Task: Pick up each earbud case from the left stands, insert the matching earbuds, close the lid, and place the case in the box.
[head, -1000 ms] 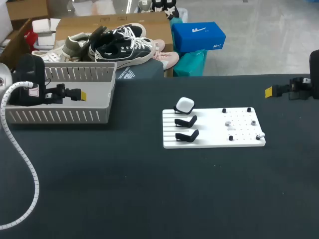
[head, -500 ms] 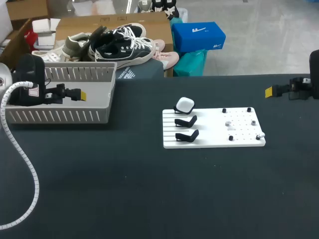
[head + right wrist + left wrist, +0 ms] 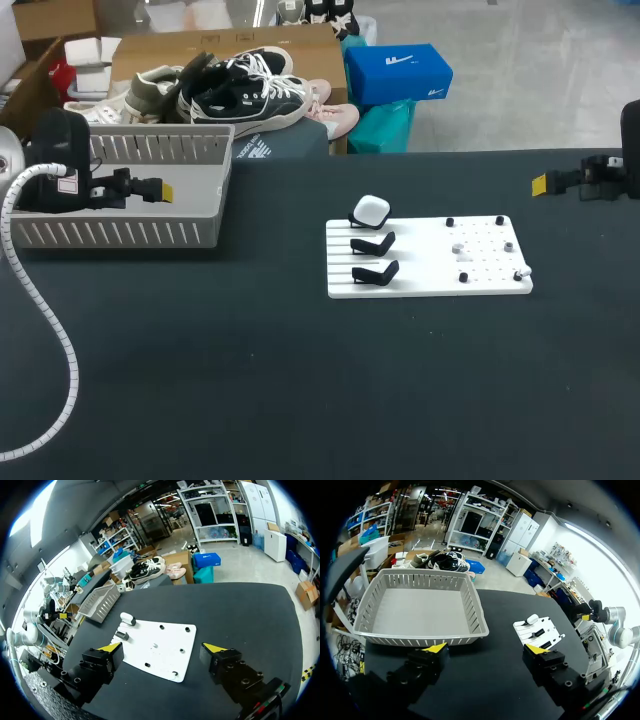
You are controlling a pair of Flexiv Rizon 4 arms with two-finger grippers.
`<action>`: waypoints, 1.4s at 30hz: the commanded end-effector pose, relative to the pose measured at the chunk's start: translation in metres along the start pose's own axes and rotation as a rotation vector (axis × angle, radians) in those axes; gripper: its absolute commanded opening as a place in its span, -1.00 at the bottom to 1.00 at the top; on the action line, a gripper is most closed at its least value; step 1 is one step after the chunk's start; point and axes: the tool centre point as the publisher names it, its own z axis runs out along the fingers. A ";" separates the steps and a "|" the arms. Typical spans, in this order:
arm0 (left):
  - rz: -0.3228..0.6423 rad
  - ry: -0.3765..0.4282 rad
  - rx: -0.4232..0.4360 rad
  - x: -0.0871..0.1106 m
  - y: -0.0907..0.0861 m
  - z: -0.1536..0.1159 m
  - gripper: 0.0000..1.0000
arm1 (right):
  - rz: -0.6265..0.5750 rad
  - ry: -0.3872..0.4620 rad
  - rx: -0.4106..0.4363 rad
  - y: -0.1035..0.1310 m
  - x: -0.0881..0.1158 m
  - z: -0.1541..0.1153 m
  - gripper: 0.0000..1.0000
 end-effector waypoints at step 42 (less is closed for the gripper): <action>0.500 0.000 0.305 -0.036 -0.063 0.053 1.00 | -0.001 0.001 -0.003 -0.001 0.000 0.000 1.00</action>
